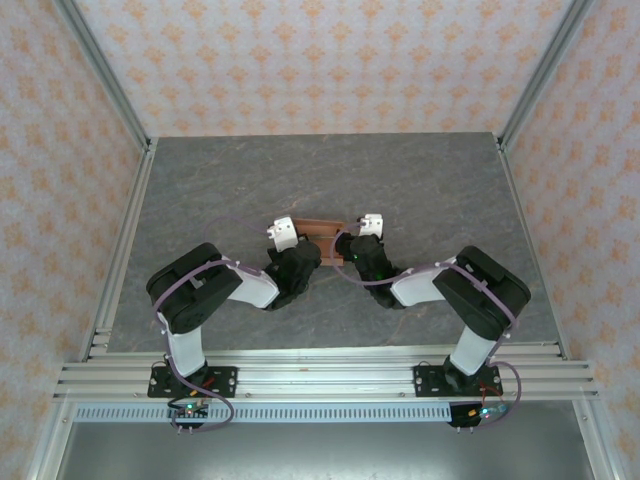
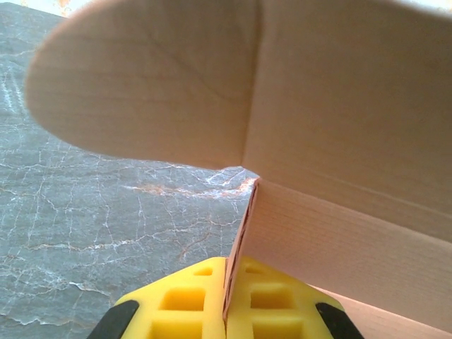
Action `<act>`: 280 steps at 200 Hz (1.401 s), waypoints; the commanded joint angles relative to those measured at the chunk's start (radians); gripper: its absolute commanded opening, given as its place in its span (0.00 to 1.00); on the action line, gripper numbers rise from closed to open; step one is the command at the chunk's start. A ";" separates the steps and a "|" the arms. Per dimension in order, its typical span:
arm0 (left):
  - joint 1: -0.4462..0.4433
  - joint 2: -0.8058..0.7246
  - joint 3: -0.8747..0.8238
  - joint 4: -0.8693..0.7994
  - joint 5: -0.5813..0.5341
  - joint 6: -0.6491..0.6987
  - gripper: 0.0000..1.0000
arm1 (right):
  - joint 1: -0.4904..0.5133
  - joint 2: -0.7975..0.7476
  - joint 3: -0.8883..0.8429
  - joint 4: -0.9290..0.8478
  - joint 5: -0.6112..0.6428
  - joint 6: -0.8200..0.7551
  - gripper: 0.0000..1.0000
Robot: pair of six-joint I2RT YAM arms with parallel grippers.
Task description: Fold the paper box
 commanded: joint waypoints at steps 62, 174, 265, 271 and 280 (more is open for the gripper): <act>0.040 -0.010 -0.007 -0.164 -0.184 -0.010 0.00 | -0.033 -0.093 0.033 -0.185 -0.031 0.045 0.74; 0.032 -0.033 0.028 -0.224 -0.194 -0.007 0.00 | -0.033 -0.096 0.110 -0.322 -0.148 0.042 0.79; 0.027 -0.006 0.006 -0.118 -0.178 0.096 0.00 | -0.047 -0.288 0.185 -0.544 -0.106 -0.076 0.82; 0.024 -0.002 0.004 -0.111 -0.177 0.104 0.00 | -0.057 -0.293 0.214 -0.577 -0.127 -0.078 0.82; 0.022 0.004 0.002 -0.099 -0.178 0.114 0.00 | -0.079 -0.293 0.258 -0.631 -0.165 -0.071 0.82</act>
